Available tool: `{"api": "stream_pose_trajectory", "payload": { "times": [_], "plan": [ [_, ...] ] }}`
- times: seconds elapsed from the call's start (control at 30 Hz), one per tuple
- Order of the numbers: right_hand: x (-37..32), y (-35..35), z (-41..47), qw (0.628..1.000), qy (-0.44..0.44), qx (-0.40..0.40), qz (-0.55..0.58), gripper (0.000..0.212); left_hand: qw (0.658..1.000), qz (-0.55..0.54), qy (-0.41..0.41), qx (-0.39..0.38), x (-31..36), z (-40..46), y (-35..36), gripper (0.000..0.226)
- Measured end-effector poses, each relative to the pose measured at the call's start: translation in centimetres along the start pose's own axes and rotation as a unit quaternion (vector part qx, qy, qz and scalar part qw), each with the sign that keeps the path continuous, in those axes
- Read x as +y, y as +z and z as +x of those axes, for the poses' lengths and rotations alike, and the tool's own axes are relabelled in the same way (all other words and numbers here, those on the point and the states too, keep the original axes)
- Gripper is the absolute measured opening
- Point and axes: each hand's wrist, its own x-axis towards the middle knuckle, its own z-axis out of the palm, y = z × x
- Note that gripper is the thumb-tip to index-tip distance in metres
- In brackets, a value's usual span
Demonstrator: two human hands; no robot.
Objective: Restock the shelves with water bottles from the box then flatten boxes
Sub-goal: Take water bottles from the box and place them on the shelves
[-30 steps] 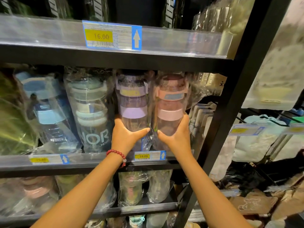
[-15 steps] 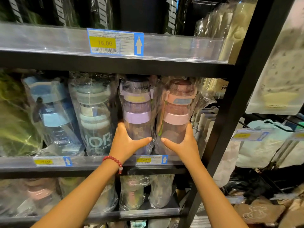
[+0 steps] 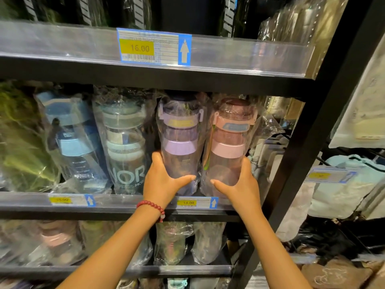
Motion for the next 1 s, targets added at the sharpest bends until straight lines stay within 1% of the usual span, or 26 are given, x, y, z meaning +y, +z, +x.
{"api": "stream_pose_trajectory", "payload": {
  "times": [0.13, 0.23, 0.3, 0.33, 0.4, 0.43, 0.53, 0.57, 0.63, 0.7, 0.77, 0.87, 0.93, 1.0],
  "plan": [
    [-0.2, 0.0, -0.2, 1.000, -0.008, -0.002, -0.008, 0.095, 1.000, -0.004, 0.006, -0.020, -0.1, -0.1, -0.5, 0.073],
    [-0.2, 0.0, 0.0, 1.000, -0.007, 0.000, -0.005, 0.096, 0.999, 0.015, 0.014, -0.045, -0.1, -0.1, -0.8, 0.073],
    [-0.3, 0.0, -0.1, 1.000, 0.005, 0.003, 0.000, 0.102, 0.997, 0.034, 0.015, -0.062, -0.3, -0.2, -1.3, 0.077],
    [-0.4, 0.0, -0.3, 1.000, 0.014, 0.013, 0.006, 0.106, 0.997, 0.041, 0.016, -0.068, -0.6, -0.3, -1.6, 0.082],
    [-1.1, 0.0, -1.0, 0.998, 0.026, 0.055, 0.029, 0.105, 0.995, 0.062, 0.025, -0.078, -1.0, -0.5, -2.4, 0.097],
    [-1.6, 0.0, -1.5, 0.995, 0.028, 0.086, 0.045, 0.099, 0.993, 0.071, 0.036, -0.083, -1.0, -0.7, -3.0, 0.100],
    [-4.1, 0.5, -3.7, 0.979, 0.000, 0.191, 0.073, 0.075, 0.989, 0.098, 0.074, -0.086, -1.0, -1.2, -5.2, 0.091],
    [-5.0, 1.0, -4.5, 0.972, -0.023, 0.220, 0.073, 0.069, 0.987, 0.107, 0.091, -0.074, -0.8, -1.6, -6.2, 0.086],
    [-6.8, 2.4, -5.6, 0.962, -0.073, 0.251, 0.077, 0.062, 0.982, 0.108, 0.154, -0.030, -0.8, -2.2, -7.9, 0.065],
    [-8.5, 4.3, -6.0, 0.960, -0.108, 0.243, 0.086, 0.058, 0.975, 0.071, 0.210, 0.026, -1.6, -2.7, -9.7, 0.043],
    [-10.3, 6.6, -6.2, 0.964, -0.131, 0.211, 0.100, 0.053, 0.971, 0.028, 0.224, 0.082, -2.9, -2.7, -11.6, 0.029],
    [-12.4, 10.1, -6.4, 0.971, -0.142, 0.161, 0.102, 0.052, 0.966, -0.007, 0.205, 0.157, -5.3, -1.7, -14.8, 0.028],
    [-13.4, 12.2, -6.4, 0.978, -0.132, 0.131, 0.091, 0.057, 0.962, -0.014, 0.192, 0.192, -6.7, -0.9, -16.7, 0.036],
    [-14.0, 13.8, -6.2, 0.986, -0.111, 0.102, 0.071, 0.066, 0.960, -0.012, 0.176, 0.216, -8.0, -0.1, -18.0, 0.050]
  ]
}}
